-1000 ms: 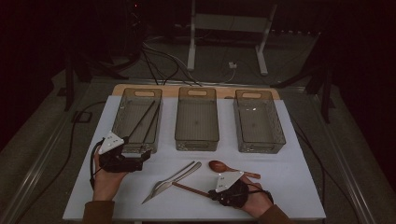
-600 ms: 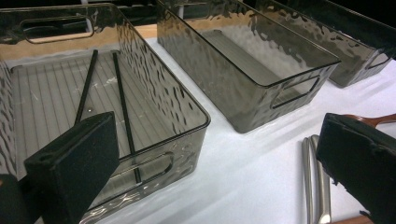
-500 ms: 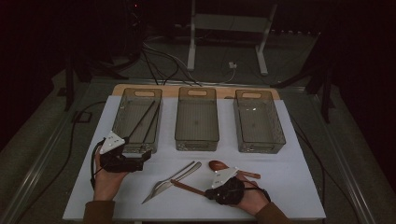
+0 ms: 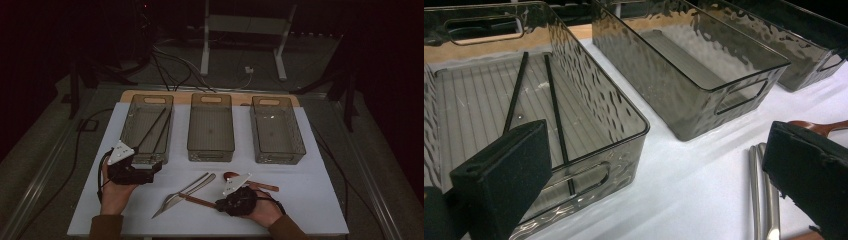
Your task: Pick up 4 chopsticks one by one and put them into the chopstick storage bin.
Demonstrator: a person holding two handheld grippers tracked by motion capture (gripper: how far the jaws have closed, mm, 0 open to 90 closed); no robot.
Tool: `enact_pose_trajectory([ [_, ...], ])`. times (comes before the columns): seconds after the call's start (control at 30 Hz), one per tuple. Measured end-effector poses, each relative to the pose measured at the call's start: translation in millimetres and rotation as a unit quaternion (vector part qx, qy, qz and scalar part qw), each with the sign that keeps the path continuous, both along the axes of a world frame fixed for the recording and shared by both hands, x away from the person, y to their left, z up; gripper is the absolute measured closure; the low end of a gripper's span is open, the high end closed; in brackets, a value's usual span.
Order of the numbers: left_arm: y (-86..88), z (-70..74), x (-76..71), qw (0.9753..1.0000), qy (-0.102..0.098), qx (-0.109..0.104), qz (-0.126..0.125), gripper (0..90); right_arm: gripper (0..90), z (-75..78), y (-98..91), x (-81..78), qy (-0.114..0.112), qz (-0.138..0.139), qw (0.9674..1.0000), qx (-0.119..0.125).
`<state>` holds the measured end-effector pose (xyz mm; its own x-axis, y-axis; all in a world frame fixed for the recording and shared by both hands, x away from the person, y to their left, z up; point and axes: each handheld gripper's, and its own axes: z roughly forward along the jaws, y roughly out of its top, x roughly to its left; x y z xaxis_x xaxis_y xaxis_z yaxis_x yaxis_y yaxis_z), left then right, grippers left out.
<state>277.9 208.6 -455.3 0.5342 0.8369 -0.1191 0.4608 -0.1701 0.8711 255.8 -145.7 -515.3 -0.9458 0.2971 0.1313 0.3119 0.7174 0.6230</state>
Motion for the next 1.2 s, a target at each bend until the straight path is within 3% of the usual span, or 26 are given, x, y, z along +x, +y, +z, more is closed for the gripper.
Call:
enact_pose_trajectory([
  [0.23,-1.5,-0.3,-0.2,1.0000,0.001,0.001,-0.003,0.7,85.3,0.9,-0.5,-1.7,-0.011,0.004,0.9999,-0.001],
  [0.47,-4.9,-1.4,-0.3,1.0000,0.003,0.000,-0.009,0.7,85.5,8.2,-6.8,-5.3,-0.018,-0.002,0.9997,0.014],
  [0.83,-31.4,-7.0,-1.0,0.9988,0.016,0.004,-0.046,0.7,85.5,20.8,-15.0,-1.9,-0.039,-0.048,0.9973,0.040],
  [1.2,-59.1,-5.7,0.6,0.9964,0.029,-0.004,-0.079,0.7,85.5,42.2,-22.1,9.4,-0.071,-0.092,0.9909,0.068],
])
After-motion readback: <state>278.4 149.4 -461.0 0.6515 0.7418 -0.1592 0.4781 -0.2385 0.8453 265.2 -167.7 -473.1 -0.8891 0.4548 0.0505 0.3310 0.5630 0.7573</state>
